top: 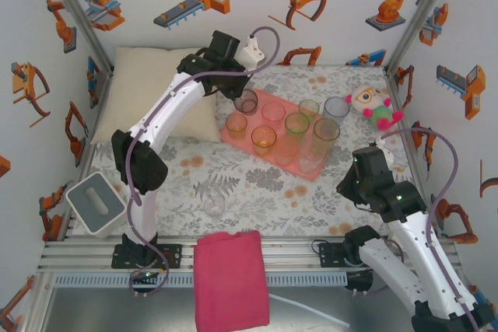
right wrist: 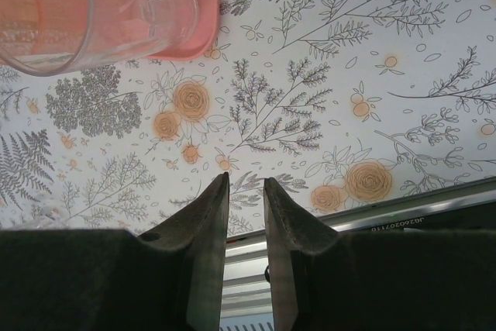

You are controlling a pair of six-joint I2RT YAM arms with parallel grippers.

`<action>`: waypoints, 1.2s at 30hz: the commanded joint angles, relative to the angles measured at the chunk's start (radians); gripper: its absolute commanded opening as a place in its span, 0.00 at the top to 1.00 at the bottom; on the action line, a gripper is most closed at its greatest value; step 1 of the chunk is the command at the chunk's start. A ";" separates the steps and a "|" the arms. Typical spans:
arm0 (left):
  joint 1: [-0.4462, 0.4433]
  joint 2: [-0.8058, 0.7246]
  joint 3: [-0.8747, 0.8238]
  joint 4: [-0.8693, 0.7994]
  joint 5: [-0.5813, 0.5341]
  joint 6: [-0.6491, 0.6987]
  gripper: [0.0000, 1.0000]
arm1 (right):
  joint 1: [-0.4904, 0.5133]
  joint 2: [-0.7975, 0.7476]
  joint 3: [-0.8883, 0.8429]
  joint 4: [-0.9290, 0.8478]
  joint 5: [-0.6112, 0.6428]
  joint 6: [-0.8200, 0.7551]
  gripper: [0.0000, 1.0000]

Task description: Place the glasses into the tray

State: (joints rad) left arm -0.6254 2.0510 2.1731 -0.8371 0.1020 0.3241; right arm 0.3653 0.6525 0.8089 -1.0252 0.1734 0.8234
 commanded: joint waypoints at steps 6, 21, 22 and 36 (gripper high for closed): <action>0.017 0.154 0.200 -0.033 0.019 -0.030 0.87 | 0.008 0.004 -0.007 -0.006 0.020 0.009 0.72; 0.063 0.303 0.321 -0.019 0.018 -0.028 0.87 | 0.008 0.032 -0.024 0.024 0.026 0.012 0.72; 0.065 0.306 0.319 -0.021 0.021 -0.025 0.87 | 0.007 0.036 -0.024 0.026 0.026 0.013 0.72; 0.096 0.367 0.309 -0.025 0.039 -0.020 0.87 | 0.007 0.076 -0.036 0.060 0.012 0.016 0.72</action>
State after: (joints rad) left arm -0.5339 2.4001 2.4592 -0.8532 0.1173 0.3065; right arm 0.3656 0.7300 0.7853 -0.9764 0.1761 0.8238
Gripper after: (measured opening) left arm 0.130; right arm 0.279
